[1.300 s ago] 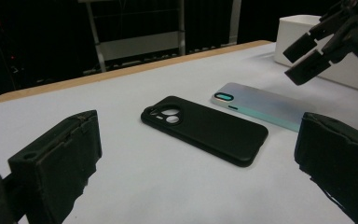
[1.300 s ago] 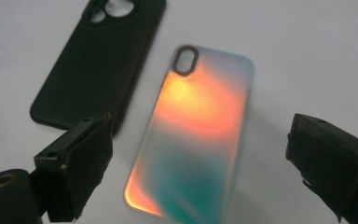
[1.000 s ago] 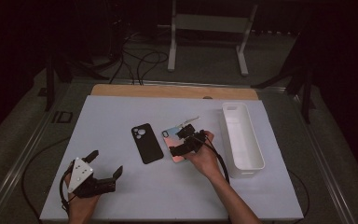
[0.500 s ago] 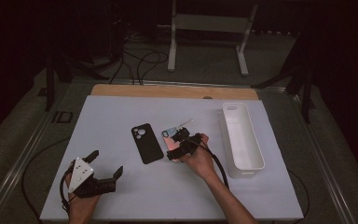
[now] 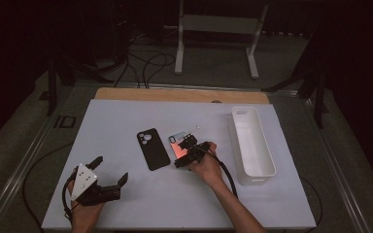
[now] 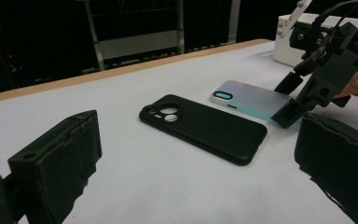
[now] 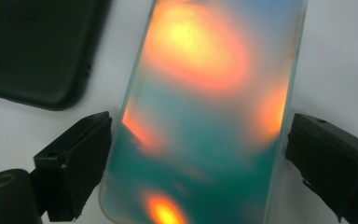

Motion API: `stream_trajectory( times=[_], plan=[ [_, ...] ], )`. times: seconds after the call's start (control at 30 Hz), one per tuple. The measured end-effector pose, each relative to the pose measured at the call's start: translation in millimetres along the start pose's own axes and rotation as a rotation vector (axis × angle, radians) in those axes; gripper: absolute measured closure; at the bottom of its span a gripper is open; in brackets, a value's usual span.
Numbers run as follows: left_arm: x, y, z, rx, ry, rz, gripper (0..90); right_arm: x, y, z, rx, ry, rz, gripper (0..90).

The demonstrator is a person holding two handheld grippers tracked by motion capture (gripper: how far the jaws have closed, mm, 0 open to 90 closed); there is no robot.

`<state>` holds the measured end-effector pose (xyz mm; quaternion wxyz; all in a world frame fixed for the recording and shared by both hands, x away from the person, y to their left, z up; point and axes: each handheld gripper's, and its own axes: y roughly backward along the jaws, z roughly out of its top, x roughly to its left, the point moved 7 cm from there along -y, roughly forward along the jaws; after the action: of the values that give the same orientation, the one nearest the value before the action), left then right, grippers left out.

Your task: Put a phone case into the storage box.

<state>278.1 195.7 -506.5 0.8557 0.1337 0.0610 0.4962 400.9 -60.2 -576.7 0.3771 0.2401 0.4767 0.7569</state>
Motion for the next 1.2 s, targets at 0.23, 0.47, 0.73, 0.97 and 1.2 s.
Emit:
stream_trajectory(
  times=[0.23, 0.47, 0.73, 0.97, 1.2],
  plan=[
    [0.2, 0.3, 0.2, -0.002, 0.002, 0.001, 1.0, -3.9, 1.5, -1.3, 0.023, -0.019, -0.013, 7.9],
    [-0.3, -0.1, 0.0, -0.001, 0.003, -0.001, 1.0, -4.1, 1.8, -2.0, 0.052, -0.017, -0.017, 8.8],
    [-0.8, -0.2, 0.0, 0.0, 0.003, -0.002, 1.0, -2.9, 4.0, -1.8, 0.055, -0.01, -0.005, 15.2],
    [0.1, -0.4, -0.2, -0.002, 0.007, 0.001, 1.0, -4.3, 6.4, -2.8, 0.054, -0.015, -0.006, 16.5],
    [-0.4, -1.2, -0.7, 0.005, 0.0, -0.002, 1.0, -9.5, 23.2, -0.7, -0.015, -0.03, 0.001, 16.7]
  ],
)
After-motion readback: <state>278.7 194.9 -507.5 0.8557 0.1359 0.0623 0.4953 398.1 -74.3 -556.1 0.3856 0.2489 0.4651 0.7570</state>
